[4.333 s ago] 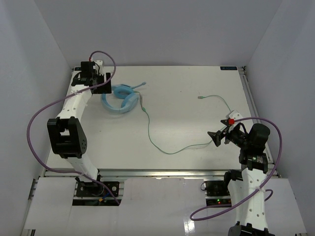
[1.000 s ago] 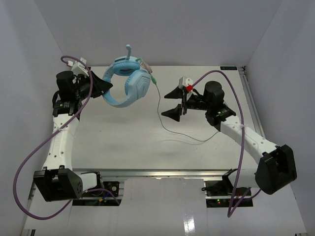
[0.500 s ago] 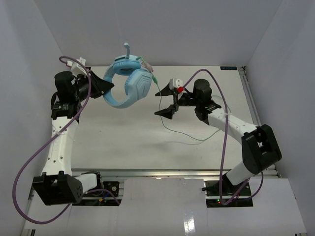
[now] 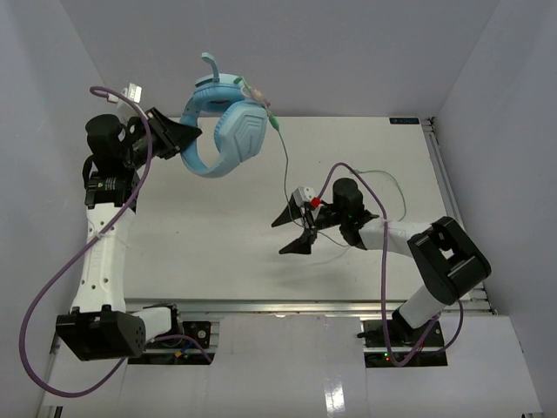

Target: Wrap the headphones

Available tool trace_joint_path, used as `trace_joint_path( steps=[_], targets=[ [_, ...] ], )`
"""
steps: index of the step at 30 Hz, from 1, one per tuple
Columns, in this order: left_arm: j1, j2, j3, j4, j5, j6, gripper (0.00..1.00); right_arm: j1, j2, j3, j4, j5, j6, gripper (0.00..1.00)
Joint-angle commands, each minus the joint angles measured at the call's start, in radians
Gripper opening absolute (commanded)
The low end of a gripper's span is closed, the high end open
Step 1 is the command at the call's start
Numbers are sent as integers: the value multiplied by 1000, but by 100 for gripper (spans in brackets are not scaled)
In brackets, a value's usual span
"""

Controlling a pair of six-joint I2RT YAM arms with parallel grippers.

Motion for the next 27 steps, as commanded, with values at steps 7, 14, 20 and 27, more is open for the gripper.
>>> trace_joint_path(
  steps=[7, 14, 20, 27],
  targets=[
    [-2, 80, 188, 114, -24, -99, 0, 20, -153, -11, -671, -121, -564, 63],
    [-2, 135, 227, 165, -44, -154, 0, 28, -173, 18, -1070, -83, -857, 48],
    [-3, 173, 270, 134, -96, -119, 0, 28, -299, -39, -1023, 53, -772, 41],
    [-2, 188, 245, 58, -205, 2, 0, 34, -427, 15, -1050, 393, -614, 11]
  ],
)
